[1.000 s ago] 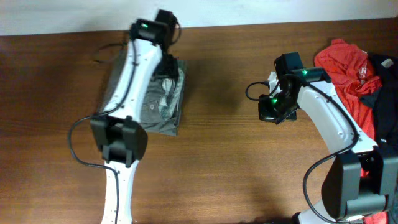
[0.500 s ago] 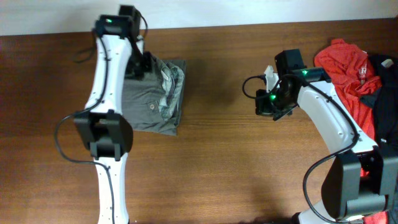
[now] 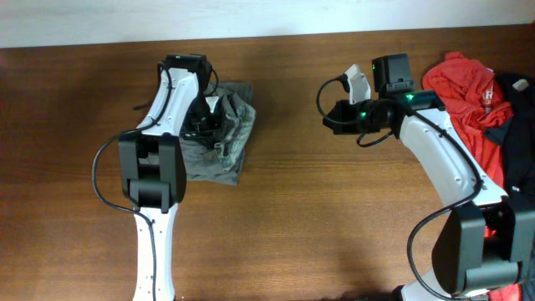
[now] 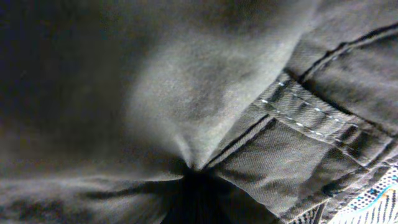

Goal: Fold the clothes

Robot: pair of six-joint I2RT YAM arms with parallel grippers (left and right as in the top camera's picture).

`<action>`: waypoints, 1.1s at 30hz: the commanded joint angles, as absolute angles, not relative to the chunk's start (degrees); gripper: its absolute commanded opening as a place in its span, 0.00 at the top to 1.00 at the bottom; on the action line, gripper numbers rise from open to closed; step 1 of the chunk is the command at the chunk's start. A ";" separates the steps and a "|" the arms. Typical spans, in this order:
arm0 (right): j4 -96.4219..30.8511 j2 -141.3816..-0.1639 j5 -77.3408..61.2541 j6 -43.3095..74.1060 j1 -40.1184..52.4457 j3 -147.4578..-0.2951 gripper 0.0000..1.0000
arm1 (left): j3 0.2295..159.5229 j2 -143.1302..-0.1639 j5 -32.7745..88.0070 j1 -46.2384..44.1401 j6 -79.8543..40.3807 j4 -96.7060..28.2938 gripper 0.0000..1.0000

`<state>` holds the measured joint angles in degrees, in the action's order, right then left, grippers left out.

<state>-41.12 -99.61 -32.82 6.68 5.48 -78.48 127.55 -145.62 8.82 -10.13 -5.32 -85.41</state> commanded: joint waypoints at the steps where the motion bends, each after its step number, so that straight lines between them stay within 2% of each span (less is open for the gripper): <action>1: -39.99 -98.41 -39.44 6.39 6.44 -79.31 0.96 | 127.15 -141.14 10.41 -12.53 -2.87 -87.11 1.00; 6: -36.29 -98.41 -39.75 6.44 9.61 -79.31 0.95 | 127.48 -130.52 3.66 -13.43 -2.81 -85.10 0.98; 8: -33.43 -98.59 -40.53 6.44 12.19 -79.31 0.95 | 127.50 -126.74 -1.15 -12.29 -5.28 -83.42 0.81; 9: -32.29 -98.74 -40.51 6.46 13.19 -79.31 0.96 | 127.50 -125.19 -2.55 -11.49 -5.87 -82.54 0.76; 10: -30.26 -99.04 -40.40 6.46 14.94 -79.31 0.95 | 127.50 -123.83 -3.07 -10.52 -6.02 -81.60 0.64; 11: -28.73 -99.46 -40.21 6.48 16.12 -79.31 0.96 | 127.50 -122.76 -3.03 -9.50 -6.04 -80.62 0.59; 13: -23.62 -100.79 -38.61 9.52 19.31 -79.31 0.96 | 127.50 -121.25 -2.85 -6.98 -7.22 -78.67 0.55; 15: -18.33 -102.43 -35.57 13.21 21.96 -79.31 0.96 | 127.50 -121.05 -2.04 -4.43 -8.47 -77.49 0.55; 18: -9.96 -106.17 -31.83 18.02 24.99 -79.31 0.96 | 127.33 -122.10 3.70 -1.19 -7.92 -76.71 0.66; 21: 0.23 -111.39 -29.63 23.09 26.39 -79.31 0.96 | 127.22 -124.57 11.18 0.58 -0.08 -75.66 0.75; 22: 7.11 -114.74 -28.21 25.04 26.63 -79.31 0.96 | 127.22 -126.28 12.29 0.97 3.49 -75.48 0.78; 25: 15.20 -119.85 -23.22 31.38 26.52 -79.31 0.96 | 127.22 -129.73 12.53 1.30 4.45 -75.50 0.83; 28: 18.09 -126.13 -17.85 36.77 25.34 -79.37 0.96 | 127.22 -134.08 12.49 1.30 4.89 -75.50 0.86; 33: 17.47 -131.87 -18.85 37.15 23.16 -79.37 0.96 | 127.22 -138.17 12.23 1.30 4.89 -75.77 0.86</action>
<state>17.80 -128.75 -20.75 34.24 24.91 -78.91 127.55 -135.68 10.92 1.21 3.14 -75.59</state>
